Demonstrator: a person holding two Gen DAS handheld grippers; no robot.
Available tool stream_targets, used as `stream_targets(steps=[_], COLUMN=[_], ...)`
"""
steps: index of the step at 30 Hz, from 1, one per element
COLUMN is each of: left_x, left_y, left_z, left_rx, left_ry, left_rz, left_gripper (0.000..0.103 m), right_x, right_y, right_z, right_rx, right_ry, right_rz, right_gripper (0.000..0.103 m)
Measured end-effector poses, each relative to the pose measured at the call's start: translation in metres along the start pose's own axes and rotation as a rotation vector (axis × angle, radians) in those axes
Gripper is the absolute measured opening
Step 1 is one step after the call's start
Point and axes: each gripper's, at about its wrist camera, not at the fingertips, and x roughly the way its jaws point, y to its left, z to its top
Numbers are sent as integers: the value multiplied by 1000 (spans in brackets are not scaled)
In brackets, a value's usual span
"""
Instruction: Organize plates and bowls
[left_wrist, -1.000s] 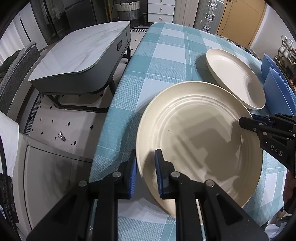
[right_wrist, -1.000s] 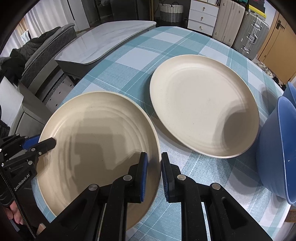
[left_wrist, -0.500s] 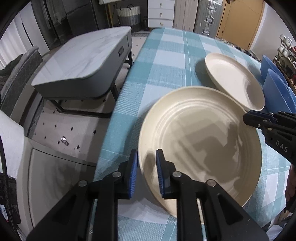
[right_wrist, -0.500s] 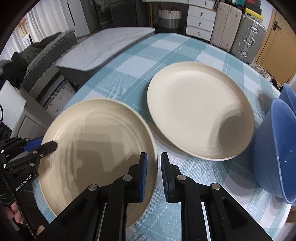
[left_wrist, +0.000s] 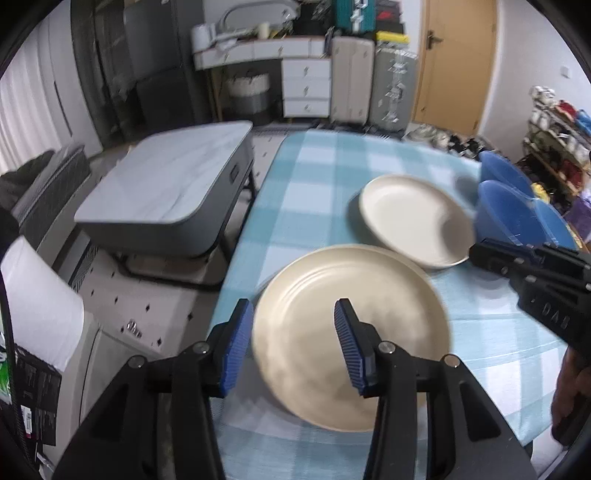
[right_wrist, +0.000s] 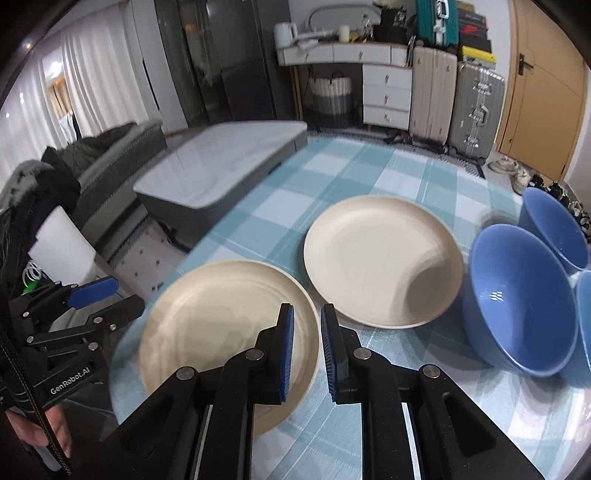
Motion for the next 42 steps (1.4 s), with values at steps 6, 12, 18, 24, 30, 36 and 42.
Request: stream_targets(steps=[6, 12, 18, 24, 30, 36, 42], left_x=[-27, -40, -53, -60, -66, -62, -55], left_y=[-28, -64, -95, -109, -119, -122, -124], left_z=[4, 2, -4, -9, -13, -13, -10], left_rx=[29, 82, 119, 87, 132, 140, 131], left_ry=[-93, -132, -163, -191, -257, -248, -230], left_rz=[-74, -145, -198, -182, -148, -151, -160], left_gripper=[50, 51, 52, 103, 103, 103, 103], right_x=[-53, -96, -141, -172, -179, -166, -163], right_y=[-7, -28, -51, -59, -66, -72, -73], right_z=[-23, -49, -82, -109, -127, -130, -126], right_rx=[48, 115, 175, 154, 160, 176, 171], right_ry=[-119, -200, -324, -408, -451, -434, -450], right_rz=[-34, -95, -197, -298, -337, -383, -373], right_gripper=[19, 34, 80, 99, 102, 102, 102])
